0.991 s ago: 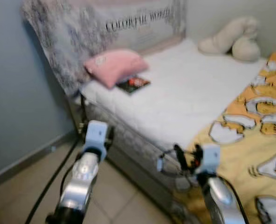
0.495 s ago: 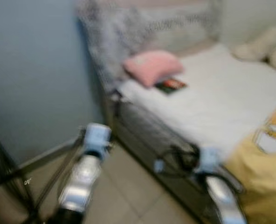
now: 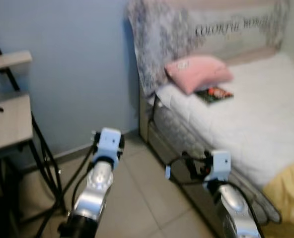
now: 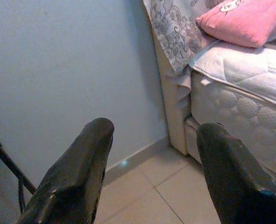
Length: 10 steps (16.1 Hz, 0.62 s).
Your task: Clean up the room
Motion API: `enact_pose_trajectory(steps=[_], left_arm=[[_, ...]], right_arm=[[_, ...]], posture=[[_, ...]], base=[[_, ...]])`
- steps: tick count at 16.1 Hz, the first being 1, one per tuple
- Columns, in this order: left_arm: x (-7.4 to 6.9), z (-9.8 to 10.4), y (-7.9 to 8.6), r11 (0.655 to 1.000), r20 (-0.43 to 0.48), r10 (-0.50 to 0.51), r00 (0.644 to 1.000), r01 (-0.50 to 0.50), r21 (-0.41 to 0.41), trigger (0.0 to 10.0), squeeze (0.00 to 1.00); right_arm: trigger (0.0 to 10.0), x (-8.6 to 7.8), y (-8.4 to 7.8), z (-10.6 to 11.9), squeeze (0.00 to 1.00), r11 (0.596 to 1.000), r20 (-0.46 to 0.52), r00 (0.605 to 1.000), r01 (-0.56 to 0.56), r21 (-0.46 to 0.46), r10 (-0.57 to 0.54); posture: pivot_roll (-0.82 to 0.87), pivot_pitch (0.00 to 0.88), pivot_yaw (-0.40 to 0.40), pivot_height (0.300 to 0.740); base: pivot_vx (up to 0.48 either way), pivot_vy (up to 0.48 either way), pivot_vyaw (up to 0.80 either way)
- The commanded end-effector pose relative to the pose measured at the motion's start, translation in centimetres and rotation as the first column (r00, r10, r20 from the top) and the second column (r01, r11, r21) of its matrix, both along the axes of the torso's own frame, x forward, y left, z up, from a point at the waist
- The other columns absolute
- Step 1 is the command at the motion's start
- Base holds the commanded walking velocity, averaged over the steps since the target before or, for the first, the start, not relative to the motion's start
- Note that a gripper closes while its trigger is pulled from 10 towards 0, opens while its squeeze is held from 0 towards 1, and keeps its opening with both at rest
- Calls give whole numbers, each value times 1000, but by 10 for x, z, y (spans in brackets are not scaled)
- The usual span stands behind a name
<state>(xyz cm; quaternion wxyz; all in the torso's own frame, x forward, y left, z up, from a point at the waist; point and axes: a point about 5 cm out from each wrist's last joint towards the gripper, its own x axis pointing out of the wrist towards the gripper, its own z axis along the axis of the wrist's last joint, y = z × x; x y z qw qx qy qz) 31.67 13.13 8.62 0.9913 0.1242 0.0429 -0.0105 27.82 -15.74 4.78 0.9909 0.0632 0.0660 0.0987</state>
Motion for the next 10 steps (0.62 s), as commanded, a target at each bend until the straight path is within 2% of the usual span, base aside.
enact_pose_trajectory(steps=[1,4,5,6,8,9,10], left_arm=[[1,-3,5,999,-19,24,1000,-24,21,10000,0],[-4,-8,2,1000,-42,3,999,-3,-6,10000,0],[-9,-19,5,999,-106,-16,994,20,45,10000,0],[-10,-21,5,1000,-122,-19,992,22,19,10000,0],[-2,0,6,998,-21,-13,1000,12,-64,10000,0],[0,6,11,996,-3,23,1000,-23,-92,10000,0],[1,7,13,994,-2,44,999,-44,-97,10000,0]], right_arm=[[10000,3,2,2,0,1000,9,1000,-3,-7,3],[10000,4,4,2,0,1000,5,1000,-26,-16,26],[10000,2,4,-1,0,998,-7,999,-54,-32,54],[10000,1,3,-2,0,997,-11,998,-60,-40,60],[10000,-2,2,-9,0,994,-36,995,-91,-60,89],[10000,-1,4,-9,0,994,-37,996,-88,-71,86],[10000,0,6,-8,0,994,-41,996,-81,-73,78]], posture=[[79,0,31,740],[86,0,27,740],[91,0,26,740],[113,0,20,740],[126,0,20,740],[126,0,17,740],[127,0,14,740]], base=[[0,-480,663],[0,-410,658],[0,0,650],[0,0,650],[0,0,650],[424,0,644],[424,0,0]])
